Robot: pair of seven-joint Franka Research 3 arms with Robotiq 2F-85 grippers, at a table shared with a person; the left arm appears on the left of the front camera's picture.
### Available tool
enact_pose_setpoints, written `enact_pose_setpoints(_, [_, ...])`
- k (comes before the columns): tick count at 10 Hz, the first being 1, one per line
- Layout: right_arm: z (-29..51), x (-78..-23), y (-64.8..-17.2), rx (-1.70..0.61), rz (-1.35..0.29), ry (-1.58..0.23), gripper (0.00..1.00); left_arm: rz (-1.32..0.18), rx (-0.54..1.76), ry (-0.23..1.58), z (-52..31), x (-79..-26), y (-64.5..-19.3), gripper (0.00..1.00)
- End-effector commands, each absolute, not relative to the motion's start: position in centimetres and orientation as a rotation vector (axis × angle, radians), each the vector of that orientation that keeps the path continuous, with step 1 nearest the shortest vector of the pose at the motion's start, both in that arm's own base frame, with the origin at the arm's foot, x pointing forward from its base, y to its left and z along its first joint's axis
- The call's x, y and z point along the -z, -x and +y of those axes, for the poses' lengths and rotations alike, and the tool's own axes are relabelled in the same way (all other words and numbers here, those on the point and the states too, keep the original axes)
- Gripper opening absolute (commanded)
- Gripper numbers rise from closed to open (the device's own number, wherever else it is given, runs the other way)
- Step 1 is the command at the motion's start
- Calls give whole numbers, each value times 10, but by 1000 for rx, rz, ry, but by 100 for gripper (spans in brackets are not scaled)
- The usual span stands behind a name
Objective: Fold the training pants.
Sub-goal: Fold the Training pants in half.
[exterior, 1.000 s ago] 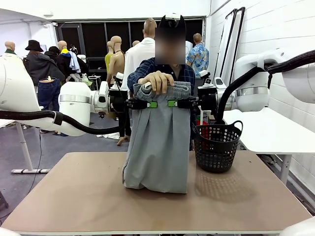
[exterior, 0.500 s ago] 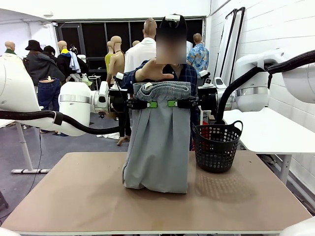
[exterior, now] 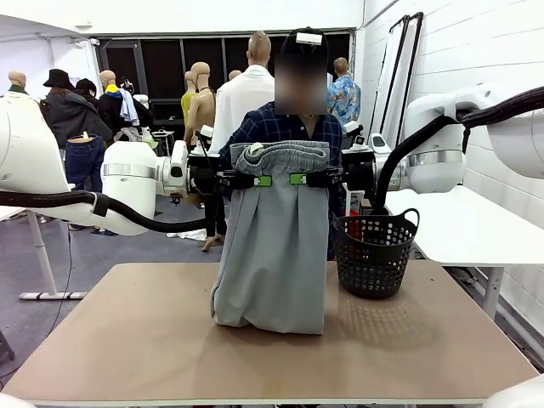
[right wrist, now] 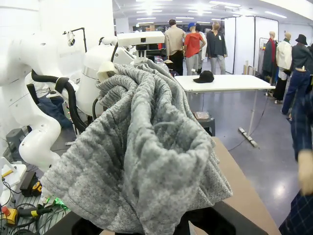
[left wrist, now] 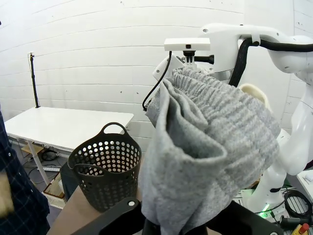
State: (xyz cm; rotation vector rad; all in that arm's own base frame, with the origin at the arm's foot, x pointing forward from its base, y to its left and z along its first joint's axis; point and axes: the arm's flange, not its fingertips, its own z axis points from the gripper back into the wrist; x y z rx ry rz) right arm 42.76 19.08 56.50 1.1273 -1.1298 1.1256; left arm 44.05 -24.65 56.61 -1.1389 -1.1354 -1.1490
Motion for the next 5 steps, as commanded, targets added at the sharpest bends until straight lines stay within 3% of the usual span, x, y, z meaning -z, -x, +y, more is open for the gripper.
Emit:
enact_pose_setpoints(1, [191, -566, -427, -1116, -1135, -1135, 0, -1142, 1150, 1137, -247, -571, -440, 0])
enact_pose_setpoints(5, [191, -566, -427, -1116, -1135, -1135, 0, -1142, 1150, 1137, -247, -571, -440, 0])
